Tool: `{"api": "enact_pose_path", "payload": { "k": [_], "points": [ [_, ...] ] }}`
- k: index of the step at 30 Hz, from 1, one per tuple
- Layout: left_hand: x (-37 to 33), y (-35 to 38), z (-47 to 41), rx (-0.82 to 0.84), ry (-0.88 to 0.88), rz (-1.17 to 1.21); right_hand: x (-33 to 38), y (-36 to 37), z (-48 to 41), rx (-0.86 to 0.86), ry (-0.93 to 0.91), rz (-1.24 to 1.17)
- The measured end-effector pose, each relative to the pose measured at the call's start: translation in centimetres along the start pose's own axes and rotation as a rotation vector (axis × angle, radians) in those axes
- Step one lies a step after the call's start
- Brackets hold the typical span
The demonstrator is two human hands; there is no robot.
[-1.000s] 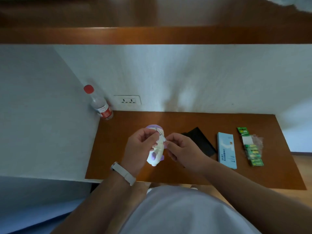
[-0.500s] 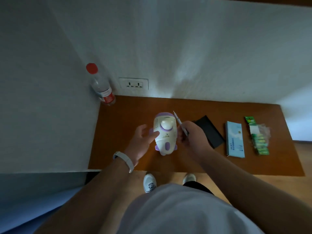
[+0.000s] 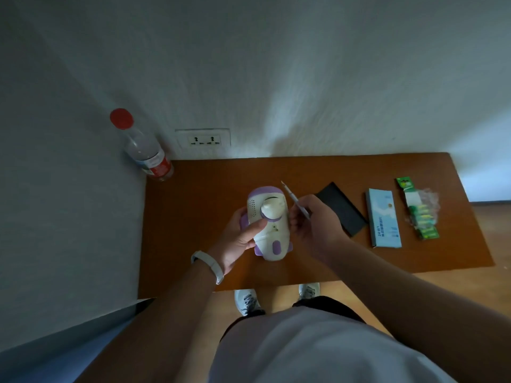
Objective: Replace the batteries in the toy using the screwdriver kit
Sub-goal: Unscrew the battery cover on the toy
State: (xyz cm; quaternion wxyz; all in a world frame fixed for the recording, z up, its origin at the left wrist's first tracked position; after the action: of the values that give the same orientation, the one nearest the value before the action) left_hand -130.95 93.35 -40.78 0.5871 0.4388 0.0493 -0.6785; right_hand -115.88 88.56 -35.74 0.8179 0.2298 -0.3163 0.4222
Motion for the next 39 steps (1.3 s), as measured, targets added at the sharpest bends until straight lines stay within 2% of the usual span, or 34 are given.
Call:
{"api": "enact_pose_path", "payload": {
  "k": [15, 21, 27, 33, 39],
  "points": [
    [-0.9, 2.0, 0.8, -0.055, 0.134, 0.175, 2.6, -0.4, 1.6, 0.14, -0.074, 0.067],
    [-4.5, 4.1, 4.1, -0.182, 0.287, 0.151, 7.4, -2.1, 5.4, 0.235, -0.304, 0.37],
    [-7.9, 7.1, 7.3, -0.224, 0.482, 0.115, 11.4, -4.1, 9.8, 0.334, -0.393, 0.428],
    [-9.1, 10.5, 9.3, -0.272, 0.553, 0.097, 15.6, -6.6, 13.5, 0.215, -0.603, 0.741],
    [-10.1, 13.7, 11.6, -0.298, 0.635, 0.098, 18.5, -8.3, 17.0, 0.2, -0.815, 0.944]
  ]
}}
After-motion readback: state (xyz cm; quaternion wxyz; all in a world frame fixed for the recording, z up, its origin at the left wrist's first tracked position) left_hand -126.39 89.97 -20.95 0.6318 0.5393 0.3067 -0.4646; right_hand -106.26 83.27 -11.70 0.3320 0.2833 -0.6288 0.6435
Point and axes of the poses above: each hand's wrist, its own z-axis away from the middle knuckle, its own y-axis out of the palm, x = y × z, the point moved 8 cm from there along -z, towards the middle knuckle, and after that the axes turned 14 degrees about z, right-handed, at the moved point
